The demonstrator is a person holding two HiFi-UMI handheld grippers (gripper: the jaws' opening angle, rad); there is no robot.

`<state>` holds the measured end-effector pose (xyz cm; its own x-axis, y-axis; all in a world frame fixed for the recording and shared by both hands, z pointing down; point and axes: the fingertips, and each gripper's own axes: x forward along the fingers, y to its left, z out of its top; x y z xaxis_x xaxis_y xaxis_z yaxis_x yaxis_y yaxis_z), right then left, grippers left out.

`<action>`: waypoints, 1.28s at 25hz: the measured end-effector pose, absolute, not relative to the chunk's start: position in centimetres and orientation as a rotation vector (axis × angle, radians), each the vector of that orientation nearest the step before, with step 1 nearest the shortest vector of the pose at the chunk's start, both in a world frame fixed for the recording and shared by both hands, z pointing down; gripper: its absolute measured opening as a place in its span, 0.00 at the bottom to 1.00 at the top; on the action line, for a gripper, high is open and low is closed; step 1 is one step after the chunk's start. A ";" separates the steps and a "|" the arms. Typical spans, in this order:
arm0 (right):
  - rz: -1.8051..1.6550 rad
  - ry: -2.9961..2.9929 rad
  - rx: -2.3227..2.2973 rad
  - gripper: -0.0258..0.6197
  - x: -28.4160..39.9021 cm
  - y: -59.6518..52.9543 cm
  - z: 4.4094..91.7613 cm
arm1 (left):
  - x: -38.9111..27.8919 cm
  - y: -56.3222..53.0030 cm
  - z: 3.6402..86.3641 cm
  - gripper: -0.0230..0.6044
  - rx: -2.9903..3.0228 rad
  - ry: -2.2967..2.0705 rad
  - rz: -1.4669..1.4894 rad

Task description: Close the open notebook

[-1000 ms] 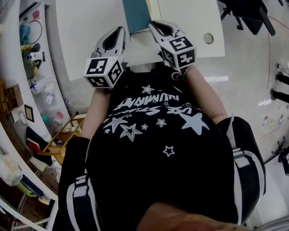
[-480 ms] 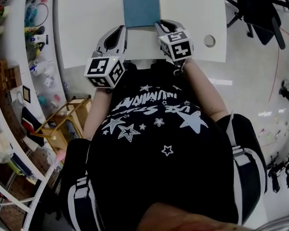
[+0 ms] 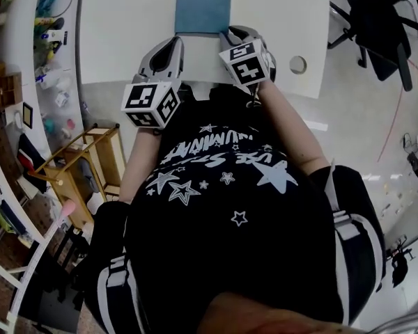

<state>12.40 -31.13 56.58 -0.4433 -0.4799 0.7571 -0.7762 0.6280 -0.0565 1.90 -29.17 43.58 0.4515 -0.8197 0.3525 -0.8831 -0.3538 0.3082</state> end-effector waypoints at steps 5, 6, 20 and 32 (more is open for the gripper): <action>0.538 -2.175 0.978 0.14 12.3 -31.0 55.6 | 1.7 -28.5 43.6 0.05 2.220 -1.456 0.185; 0.540 -2.183 0.990 0.14 12.3 -30.9 55.1 | 1.6 -28.4 43.4 0.05 2.217 -1.461 0.181; 0.653 -2.172 1.406 0.14 15.4 -27.1 50.1 | -0.4 -23.6 39.8 0.05 2.375 -1.319 0.101; 0.639 -2.146 1.534 0.14 10.7 -17.6 47.1 | -5.4 -15.0 39.1 0.05 2.441 -1.219 0.022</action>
<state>10.69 -17.64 47.15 -0.3003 -0.7559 0.5818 -0.9510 0.2842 -0.1216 -5.42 -14.97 39.10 0.6177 -0.7624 0.1930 -0.7687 -0.5336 0.3527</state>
